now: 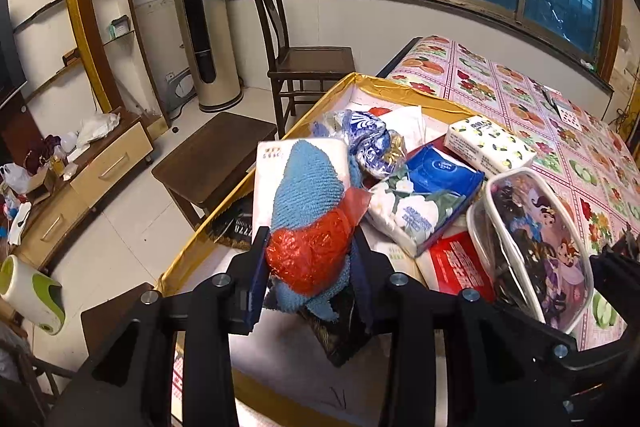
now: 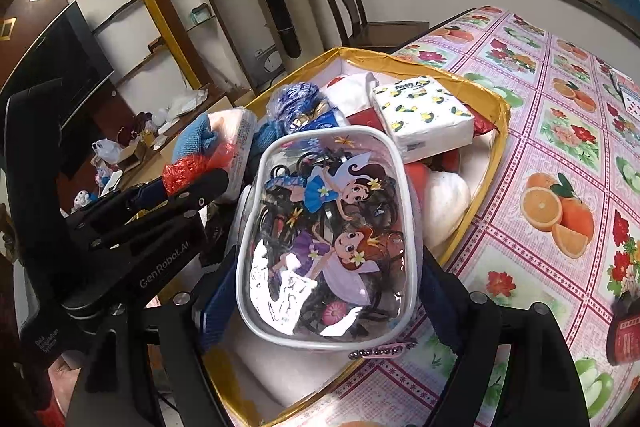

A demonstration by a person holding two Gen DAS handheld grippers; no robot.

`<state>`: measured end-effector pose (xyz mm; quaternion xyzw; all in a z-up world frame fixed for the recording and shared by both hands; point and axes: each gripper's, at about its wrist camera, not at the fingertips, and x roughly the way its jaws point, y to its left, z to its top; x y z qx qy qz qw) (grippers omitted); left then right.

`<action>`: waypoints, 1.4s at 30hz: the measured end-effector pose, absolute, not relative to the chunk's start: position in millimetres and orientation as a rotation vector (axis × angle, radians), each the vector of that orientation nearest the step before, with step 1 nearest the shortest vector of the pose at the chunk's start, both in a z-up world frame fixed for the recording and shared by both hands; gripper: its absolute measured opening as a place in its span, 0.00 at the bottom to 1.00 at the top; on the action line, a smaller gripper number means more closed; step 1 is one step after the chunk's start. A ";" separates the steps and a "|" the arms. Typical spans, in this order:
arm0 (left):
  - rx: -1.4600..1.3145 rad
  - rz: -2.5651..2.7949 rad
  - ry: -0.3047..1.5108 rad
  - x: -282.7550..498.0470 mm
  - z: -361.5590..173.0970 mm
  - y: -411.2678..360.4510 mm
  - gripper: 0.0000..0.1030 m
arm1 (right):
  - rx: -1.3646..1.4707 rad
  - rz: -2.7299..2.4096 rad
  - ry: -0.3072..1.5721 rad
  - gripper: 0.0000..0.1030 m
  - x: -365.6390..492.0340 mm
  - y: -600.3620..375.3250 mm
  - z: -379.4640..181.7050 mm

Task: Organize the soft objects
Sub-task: 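Carry the plush toy and clear box into the tray and open both tools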

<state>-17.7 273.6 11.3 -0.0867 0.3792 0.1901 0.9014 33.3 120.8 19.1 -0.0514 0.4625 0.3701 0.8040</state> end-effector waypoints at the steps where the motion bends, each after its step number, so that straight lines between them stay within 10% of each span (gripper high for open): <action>1: -0.191 0.393 0.782 -20.6 11.7 275.6 0.36 | -0.096 0.813 1.002 0.86 31.9 119.5 19.3; 37: -0.287 0.367 0.749 -46.0 22.4 276.2 0.46 | 0.172 0.884 1.037 0.93 42.5 98.1 33.4; 42: -0.206 0.394 0.691 -54.0 26.8 263.5 0.64 | 0.170 0.849 0.998 0.93 29.3 78.7 37.1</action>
